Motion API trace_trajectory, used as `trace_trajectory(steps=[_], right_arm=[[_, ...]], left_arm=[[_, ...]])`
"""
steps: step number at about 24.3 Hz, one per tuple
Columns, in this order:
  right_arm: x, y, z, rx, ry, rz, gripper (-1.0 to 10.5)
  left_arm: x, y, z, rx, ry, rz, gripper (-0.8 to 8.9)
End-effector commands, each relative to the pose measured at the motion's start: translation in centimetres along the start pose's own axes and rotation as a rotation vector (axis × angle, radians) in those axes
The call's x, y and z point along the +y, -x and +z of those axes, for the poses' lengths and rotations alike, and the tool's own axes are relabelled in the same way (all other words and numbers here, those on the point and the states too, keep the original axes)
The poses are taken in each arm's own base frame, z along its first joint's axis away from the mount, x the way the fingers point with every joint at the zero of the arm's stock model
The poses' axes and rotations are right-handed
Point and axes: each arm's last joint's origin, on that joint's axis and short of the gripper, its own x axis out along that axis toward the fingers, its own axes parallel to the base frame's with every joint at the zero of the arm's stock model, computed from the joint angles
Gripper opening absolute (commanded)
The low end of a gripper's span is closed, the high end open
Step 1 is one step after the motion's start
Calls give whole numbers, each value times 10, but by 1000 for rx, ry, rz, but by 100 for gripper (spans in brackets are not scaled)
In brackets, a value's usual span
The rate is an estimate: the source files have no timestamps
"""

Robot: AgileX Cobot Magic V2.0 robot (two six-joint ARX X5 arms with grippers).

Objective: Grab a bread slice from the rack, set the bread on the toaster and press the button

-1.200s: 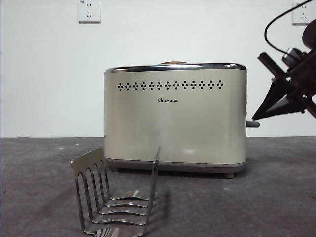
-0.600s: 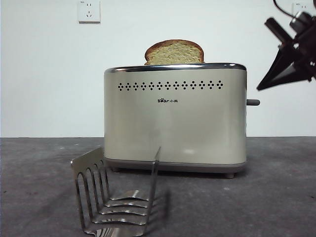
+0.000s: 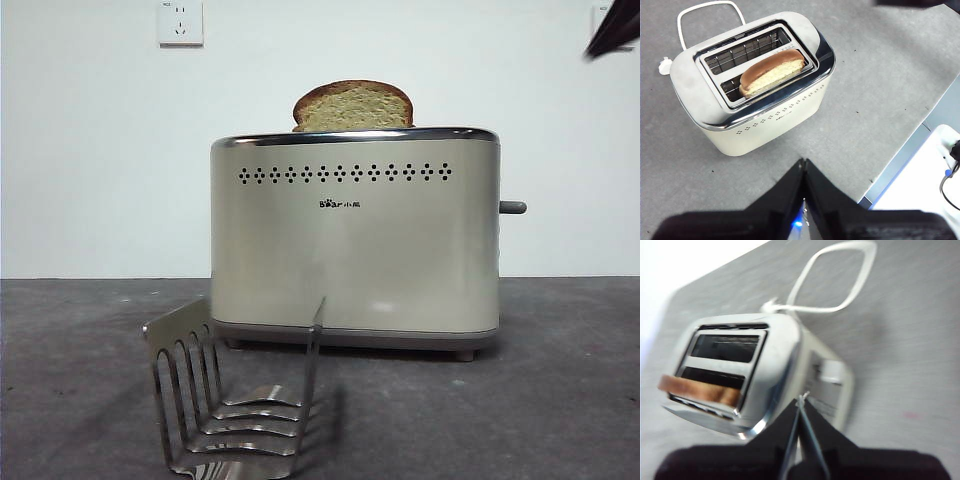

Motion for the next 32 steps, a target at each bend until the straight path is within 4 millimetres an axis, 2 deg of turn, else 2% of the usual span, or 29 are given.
trace_trajectory(steps=[1, 4, 6, 10, 13, 17, 21, 25, 29, 32], right_arm=[[21, 47, 0, -83, 121, -90, -7], [48, 109, -3, -198, 179, -188, -3], [61, 141, -5, -258, 186, -252, -2], [73, 177, -16, -224, 183, -397, -1], [72, 182, -18, -196, 185, -491, 0], [71, 182, -17, -203, 183, -515, 0], [69, 175, -12, -178, 179, -520, 0], [66, 165, -4, -144, 172, -527, 0], [62, 152, 5, -101, 164, -536, 0], [58, 138, 13, -57, 155, -546, 0]], left_arm=[[0, 0, 0, -1, -11, -2, -4], [0, 0, 0, -1, -11, -2, -4], [0, 0, 0, -1, -12, -2, -4], [0, 0, 0, -2, -10, 5, -4], [1, 0, 0, -3, -6, 5, -4], [9, 0, 1, -5, 22, 33, -4], [19, 1, 1, -10, 57, 70, -4], [34, 10, -2, -33, 71, 128, -4], [52, 21, -13, -38, 32, 208, -4], [68, 20, -30, -90, 54, 286, -4]])
